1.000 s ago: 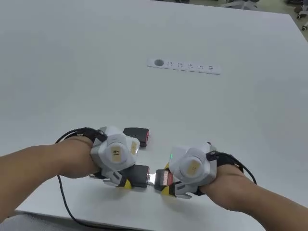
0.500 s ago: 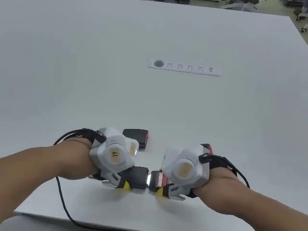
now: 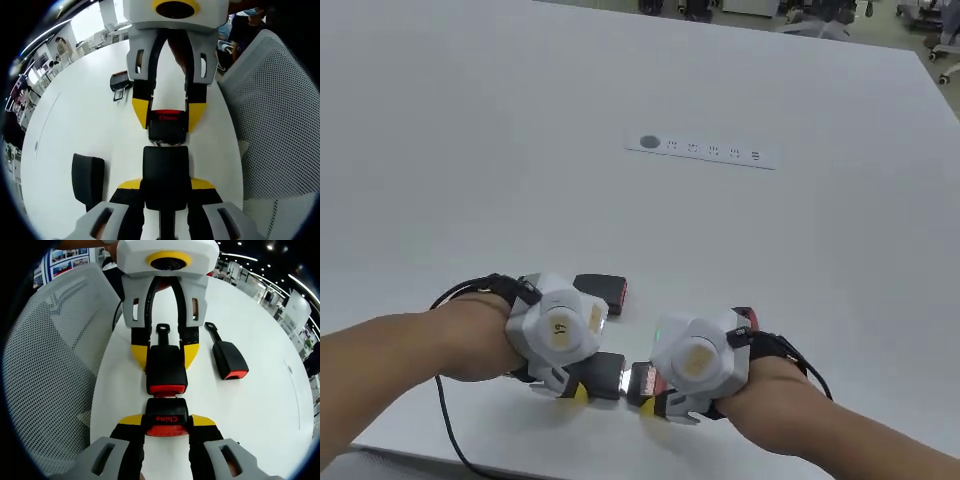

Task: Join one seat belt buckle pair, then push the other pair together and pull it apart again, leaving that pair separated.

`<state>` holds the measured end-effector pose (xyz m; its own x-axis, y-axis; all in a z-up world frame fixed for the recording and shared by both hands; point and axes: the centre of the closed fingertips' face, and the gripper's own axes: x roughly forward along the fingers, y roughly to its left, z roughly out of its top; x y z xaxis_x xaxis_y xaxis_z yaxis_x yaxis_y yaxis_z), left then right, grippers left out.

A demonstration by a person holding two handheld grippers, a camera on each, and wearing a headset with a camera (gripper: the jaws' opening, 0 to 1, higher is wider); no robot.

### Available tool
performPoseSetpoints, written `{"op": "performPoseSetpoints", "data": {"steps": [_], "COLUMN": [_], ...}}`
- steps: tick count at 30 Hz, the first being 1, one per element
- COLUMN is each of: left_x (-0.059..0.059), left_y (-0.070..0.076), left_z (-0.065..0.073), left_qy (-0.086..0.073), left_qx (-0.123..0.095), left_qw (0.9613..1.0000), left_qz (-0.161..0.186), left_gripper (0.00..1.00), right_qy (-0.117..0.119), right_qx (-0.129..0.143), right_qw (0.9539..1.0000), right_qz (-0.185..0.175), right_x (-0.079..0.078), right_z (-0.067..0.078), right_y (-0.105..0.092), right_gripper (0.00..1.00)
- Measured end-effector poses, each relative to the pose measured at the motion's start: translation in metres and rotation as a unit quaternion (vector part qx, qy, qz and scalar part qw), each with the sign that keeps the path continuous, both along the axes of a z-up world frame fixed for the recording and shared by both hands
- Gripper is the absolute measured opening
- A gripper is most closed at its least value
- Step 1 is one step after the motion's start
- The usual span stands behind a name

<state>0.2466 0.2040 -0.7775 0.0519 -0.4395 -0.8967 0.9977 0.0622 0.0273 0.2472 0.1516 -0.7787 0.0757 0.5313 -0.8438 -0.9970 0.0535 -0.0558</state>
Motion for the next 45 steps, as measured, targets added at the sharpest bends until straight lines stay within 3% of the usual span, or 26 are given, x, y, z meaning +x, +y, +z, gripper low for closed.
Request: {"op": "performPoseSetpoints", "data": {"steps": [5,10,45], "left_x": [0.0016,0.0007,0.0012], "left_y": [0.0003,0.0026,0.0049], "left_z": [-0.0003,0.0006,-0.0008], "left_qy": [0.005,-0.003,0.005], "left_qx": [-0.003,-0.014,-0.008], "left_qw": [1.0000,0.9998,0.9997], "left_qz": [0.002,0.010,0.023], "left_gripper": [0.33,0.32,0.34], "right_qy": [0.000,-0.006,-0.003], "right_qx": [0.001,-0.002,0.002], "right_qw": [1.0000,0.9999,1.0000], "right_qz": [0.004,0.015,-0.003], "right_x": [-0.0013,-0.0016,-0.0010], "right_z": [0.0040,0.0046,0.0047], "right_y": [-0.0004,-0.0008,-0.0051], "right_gripper": [0.30,0.29,0.31]}}
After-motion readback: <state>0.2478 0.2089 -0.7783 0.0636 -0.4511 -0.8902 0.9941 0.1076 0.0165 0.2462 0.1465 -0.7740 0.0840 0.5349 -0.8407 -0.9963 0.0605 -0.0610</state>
